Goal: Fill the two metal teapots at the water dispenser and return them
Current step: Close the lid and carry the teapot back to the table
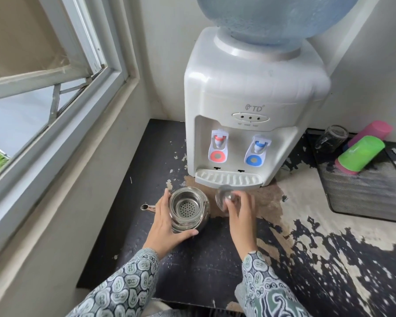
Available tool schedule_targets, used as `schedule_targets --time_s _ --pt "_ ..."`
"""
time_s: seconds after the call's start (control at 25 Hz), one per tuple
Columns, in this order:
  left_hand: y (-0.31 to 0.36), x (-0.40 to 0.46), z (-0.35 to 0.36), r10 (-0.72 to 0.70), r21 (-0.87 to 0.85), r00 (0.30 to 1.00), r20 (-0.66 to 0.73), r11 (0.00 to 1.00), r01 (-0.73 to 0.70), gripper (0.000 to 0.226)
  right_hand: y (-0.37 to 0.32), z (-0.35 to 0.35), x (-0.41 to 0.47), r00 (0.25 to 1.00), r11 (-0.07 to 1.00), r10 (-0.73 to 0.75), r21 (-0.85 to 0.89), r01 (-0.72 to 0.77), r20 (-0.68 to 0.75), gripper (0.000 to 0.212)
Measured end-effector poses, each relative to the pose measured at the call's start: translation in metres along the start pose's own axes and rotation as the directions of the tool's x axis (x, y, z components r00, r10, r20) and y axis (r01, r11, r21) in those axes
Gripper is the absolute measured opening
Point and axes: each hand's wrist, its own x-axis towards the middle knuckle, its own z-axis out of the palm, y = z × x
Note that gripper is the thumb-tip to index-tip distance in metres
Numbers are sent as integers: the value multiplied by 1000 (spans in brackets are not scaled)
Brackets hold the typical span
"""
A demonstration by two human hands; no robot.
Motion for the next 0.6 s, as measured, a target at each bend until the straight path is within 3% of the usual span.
schedule_targets --time_s 0.12,0.2,0.28,0.44,0.6 --pt "0 -1 0 -5 -48 1000 -24 999 4 127 -41 10 12 966 969 -225 136 208 126 19" --pt "0 -2 0 -15 -79 999 -31 997 13 130 -55 20 15 887 952 -303 75 295 348 20" --pt "-1 -2 -1 -24 -100 999 -37 995 20 131 -54 30 13 816 922 -320 -41 386 481 21" --pt "-1 -3 -2 -11 -77 998 -58 997 7 130 -46 36 6 793 874 -324 -158 460 516 22" --pt "2 -4 -7 42 44 997 -61 998 -39 107 -57 39 9 796 829 -289 -277 486 533 22"
